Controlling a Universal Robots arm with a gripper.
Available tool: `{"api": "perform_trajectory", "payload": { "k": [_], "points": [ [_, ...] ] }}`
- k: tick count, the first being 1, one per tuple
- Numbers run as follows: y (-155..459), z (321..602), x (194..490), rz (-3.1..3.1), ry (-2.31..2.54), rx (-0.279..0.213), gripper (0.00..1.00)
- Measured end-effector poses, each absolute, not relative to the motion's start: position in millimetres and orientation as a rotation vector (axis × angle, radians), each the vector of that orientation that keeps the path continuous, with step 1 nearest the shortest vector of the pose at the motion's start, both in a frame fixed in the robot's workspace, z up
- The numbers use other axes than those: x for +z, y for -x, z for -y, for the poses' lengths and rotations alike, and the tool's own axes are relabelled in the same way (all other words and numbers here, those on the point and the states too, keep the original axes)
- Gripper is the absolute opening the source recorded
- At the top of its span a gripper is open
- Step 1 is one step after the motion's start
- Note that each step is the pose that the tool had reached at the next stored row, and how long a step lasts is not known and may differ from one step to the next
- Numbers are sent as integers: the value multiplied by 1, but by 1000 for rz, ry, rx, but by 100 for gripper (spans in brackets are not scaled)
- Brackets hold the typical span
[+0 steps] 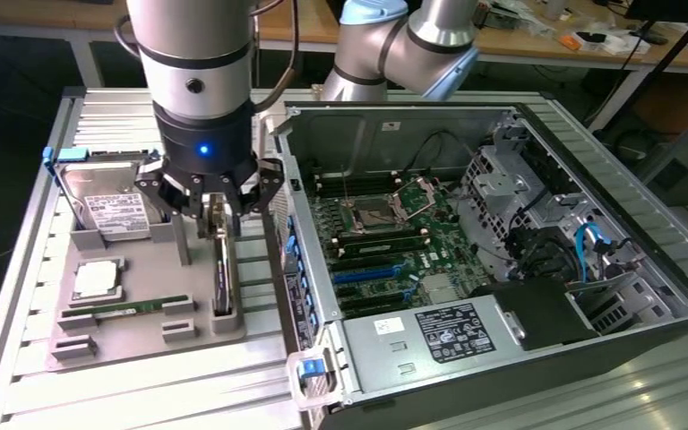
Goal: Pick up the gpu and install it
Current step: 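Pick up the gpu and move the gpu toward the slot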
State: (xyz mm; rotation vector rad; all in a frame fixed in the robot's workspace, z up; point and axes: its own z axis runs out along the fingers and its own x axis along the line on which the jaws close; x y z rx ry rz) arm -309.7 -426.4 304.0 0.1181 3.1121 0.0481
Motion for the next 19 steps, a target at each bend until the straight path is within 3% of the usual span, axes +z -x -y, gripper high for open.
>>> {"api": "perform_trajectory", "payload": {
  "k": [19],
  "points": [
    [310, 426, 267, -3130, -85, 48, 42]
  ]
}}
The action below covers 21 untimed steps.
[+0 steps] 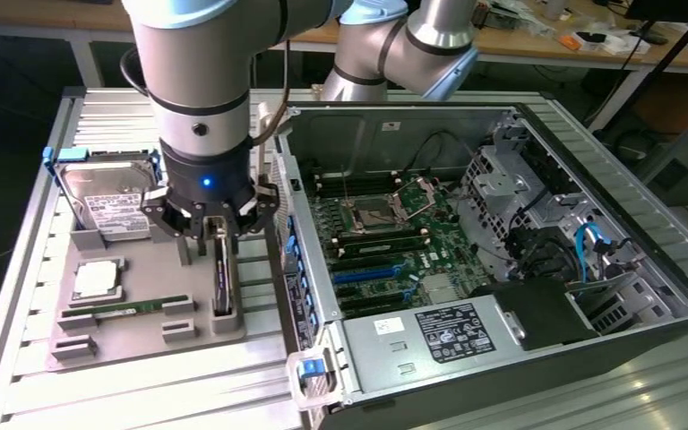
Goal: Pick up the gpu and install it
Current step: 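Pick up the gpu and move the gpu toward the slot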
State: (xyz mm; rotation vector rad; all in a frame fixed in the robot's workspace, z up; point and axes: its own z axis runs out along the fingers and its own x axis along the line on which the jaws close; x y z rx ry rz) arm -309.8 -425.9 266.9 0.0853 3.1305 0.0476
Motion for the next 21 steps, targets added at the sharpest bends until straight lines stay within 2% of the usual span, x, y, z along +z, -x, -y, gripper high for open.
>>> {"api": "perform_trajectory", "payload": {
  "k": [11, 21],
  "points": [
    [306, 425, 250, -3139, -70, 47, 42],
    [305, 425, 249, -3140, -71, 47, 42]
  ]
}}
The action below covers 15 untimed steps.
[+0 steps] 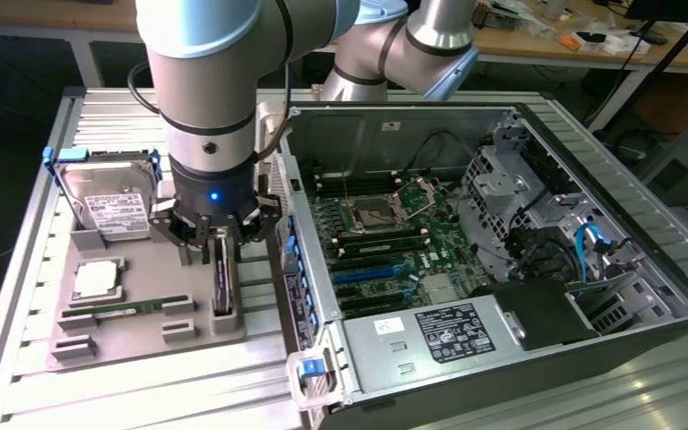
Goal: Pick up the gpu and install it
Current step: 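Pick up the gpu and move the gpu toward the slot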
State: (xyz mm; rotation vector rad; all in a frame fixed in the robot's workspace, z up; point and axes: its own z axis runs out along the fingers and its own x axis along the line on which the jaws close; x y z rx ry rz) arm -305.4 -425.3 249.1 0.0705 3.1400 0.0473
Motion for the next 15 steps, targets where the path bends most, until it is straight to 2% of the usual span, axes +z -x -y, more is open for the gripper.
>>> {"api": "perform_trajectory", "payload": {
  "k": [5, 7, 8, 15],
  "points": [
    [305, 425, 249, -3140, -71, 47, 41],
    [305, 425, 249, -3140, -71, 47, 28],
    [305, 425, 249, -3140, -70, 47, 27],
    [305, 425, 248, -3140, -70, 47, 27]
  ]
}}
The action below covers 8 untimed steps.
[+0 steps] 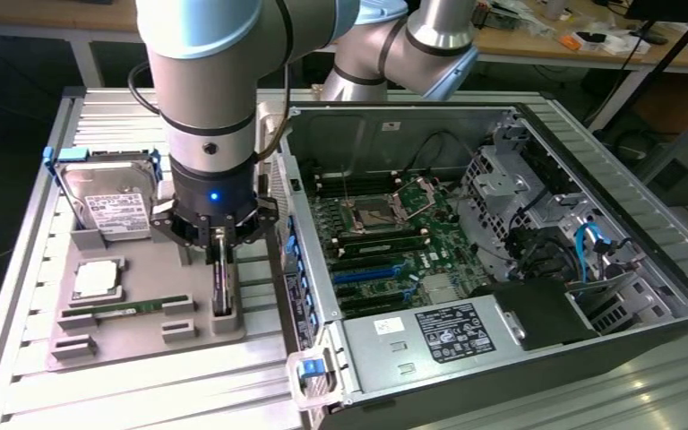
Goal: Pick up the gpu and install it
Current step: 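Pick up the gpu and move the gpu toward the slot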
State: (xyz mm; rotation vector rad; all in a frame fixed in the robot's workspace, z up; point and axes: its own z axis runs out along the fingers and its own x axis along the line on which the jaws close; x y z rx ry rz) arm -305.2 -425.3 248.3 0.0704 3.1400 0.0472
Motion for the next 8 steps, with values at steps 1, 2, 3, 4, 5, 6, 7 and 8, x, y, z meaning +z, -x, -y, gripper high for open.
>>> {"api": "perform_trajectory", "payload": {
  "k": [1, 2, 3, 4, 5, 6, 7, 8],
  "points": [
    [305, 425, 249, -3140, -70, 47, 27],
    [305, 425, 251, -3139, -70, 48, 27],
    [305, 425, 254, -3140, -70, 47, 27],
    [305, 425, 258, -3141, -71, 47, 27],
    [305, 425, 264, -3141, -71, 47, 27],
    [305, 425, 268, -3141, -71, 47, 27],
    [305, 425, 273, -3142, -71, 47, 27],
    [305, 425, 277, -3142, -71, 47, 27]
  ]
}}
